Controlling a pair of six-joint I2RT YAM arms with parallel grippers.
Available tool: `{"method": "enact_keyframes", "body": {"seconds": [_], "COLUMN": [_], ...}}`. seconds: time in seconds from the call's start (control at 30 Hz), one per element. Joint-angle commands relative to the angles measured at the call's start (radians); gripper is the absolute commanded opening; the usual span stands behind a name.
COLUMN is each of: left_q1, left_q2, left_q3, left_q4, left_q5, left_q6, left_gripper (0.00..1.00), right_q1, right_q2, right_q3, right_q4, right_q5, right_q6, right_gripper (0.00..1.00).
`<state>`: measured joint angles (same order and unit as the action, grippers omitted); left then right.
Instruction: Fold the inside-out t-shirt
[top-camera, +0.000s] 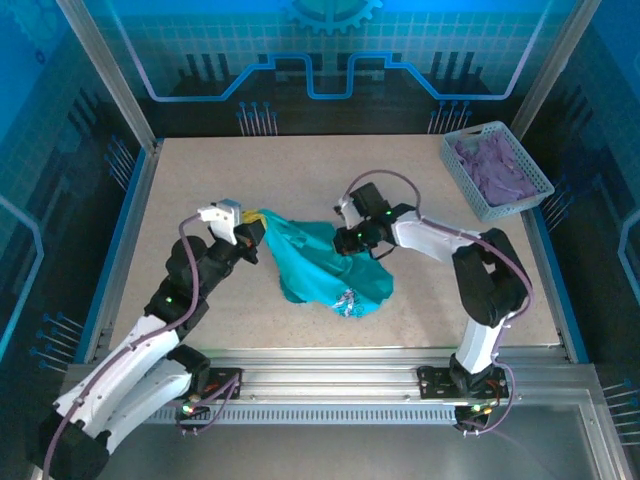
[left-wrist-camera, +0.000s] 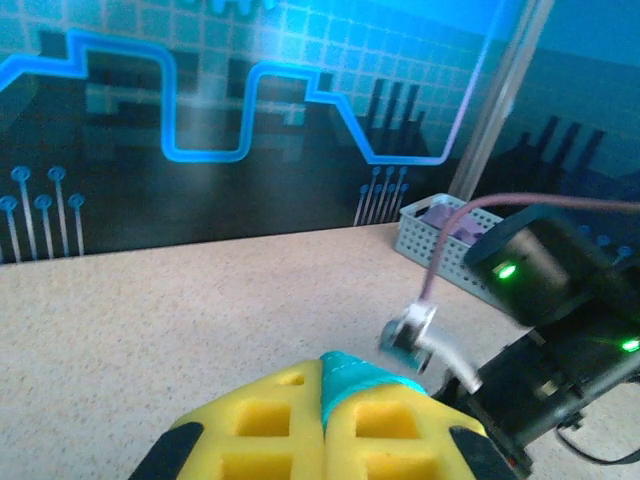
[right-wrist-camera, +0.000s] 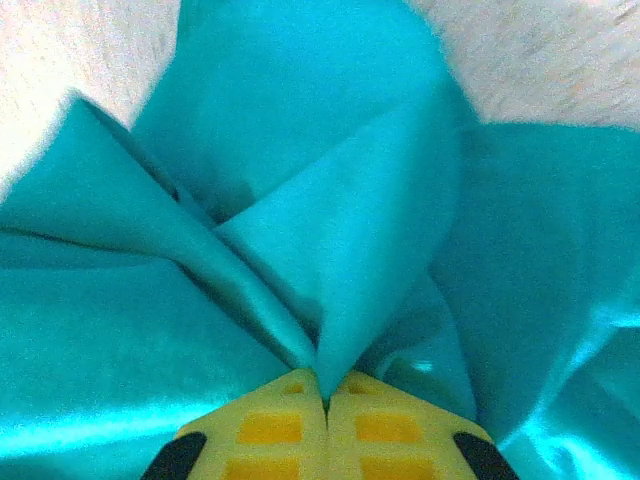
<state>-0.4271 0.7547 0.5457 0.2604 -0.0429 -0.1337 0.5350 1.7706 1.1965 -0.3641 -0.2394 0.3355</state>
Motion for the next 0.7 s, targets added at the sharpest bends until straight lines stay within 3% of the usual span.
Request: {"method": "enact_keyframes", "body": {"seconds": [0.0, 0.17, 0.37, 0.43, 0.53, 0.67], "left_q1": [0.018, 0.072, 0.135, 0.14, 0.142, 0.142], "left_q2": [0.051, 0.145, 0.16, 0.151, 0.12, 0.068], "left_q3": [0.079, 0.248, 0.359, 0.337, 0.257, 0.146], "left_q4": [0.08, 0.167, 0.122, 0.083, 0.025, -0.084], "left_q5": [-0.085, -0.09, -0.053, -0.045, -0.022, 0.013], "left_q6": [-0.057, -0.075, -0.083, -0.089, -0.121, -0.142], "left_gripper": [0.0, 0.0, 0.0, 0.0, 0.0, 0.0], "right_q1": [-0.082, -0.149, -0.103, -0.033, 0.07, 0.074], "right_q2": [-0.161, -0.391, -0.635, -0.674, -0.67, -0.641], "right_q3": [0.062, 0.047, -0.163, -0.265, -0.393, -0.447], "right_q4": [0.099, 0.179, 0.212, 0.223, 0.215, 0.186], "right_q5": [0.009, 0.138, 0.313, 0.374, 0.453, 0.451], "right_q6": [0.017, -0.009, -0.061, -0.072, -0.071, -0.023], "right_gripper": [0.0, 0.0, 0.02, 0.11, 0.37, 0.48]}}
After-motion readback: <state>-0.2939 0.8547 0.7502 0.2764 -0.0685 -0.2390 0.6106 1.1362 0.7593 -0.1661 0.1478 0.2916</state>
